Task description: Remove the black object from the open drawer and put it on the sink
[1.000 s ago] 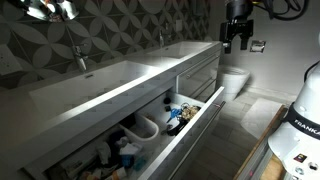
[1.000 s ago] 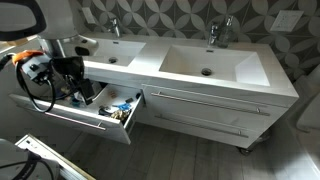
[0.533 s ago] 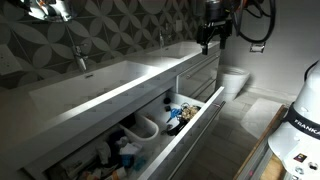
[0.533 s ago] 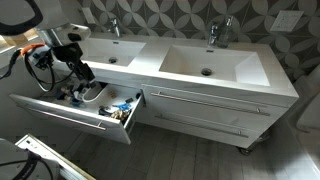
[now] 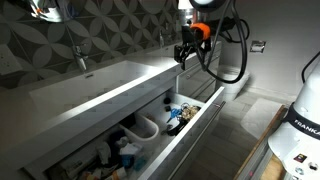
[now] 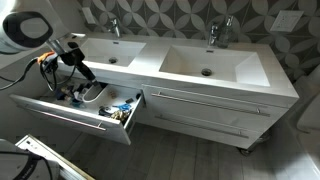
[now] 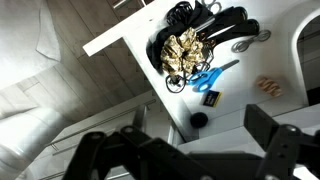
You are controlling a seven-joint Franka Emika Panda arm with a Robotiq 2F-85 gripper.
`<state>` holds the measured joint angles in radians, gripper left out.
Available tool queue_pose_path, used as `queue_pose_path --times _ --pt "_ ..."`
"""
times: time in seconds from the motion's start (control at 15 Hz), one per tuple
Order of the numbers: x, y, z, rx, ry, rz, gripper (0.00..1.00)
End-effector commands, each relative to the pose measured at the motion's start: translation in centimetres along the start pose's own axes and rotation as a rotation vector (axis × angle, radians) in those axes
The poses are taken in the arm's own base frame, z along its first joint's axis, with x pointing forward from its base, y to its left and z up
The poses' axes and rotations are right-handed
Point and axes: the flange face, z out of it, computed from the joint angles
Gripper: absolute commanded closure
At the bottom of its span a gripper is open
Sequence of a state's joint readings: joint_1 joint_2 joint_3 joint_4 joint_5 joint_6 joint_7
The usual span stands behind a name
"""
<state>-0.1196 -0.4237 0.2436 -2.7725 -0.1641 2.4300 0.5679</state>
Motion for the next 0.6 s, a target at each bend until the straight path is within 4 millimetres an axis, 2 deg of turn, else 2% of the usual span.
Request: queue_pose_path --times 0.0,0.33,0.53 --pt "0.5 -1.2 4.0 -0.004 0.021 0.018 0.00" --pt "0.5 -2.1 8.9 0.037 0.088 -0.029 0.00" --pt "0.0 -1.8 10.3 0.033 0.136 -0.042 0.00"
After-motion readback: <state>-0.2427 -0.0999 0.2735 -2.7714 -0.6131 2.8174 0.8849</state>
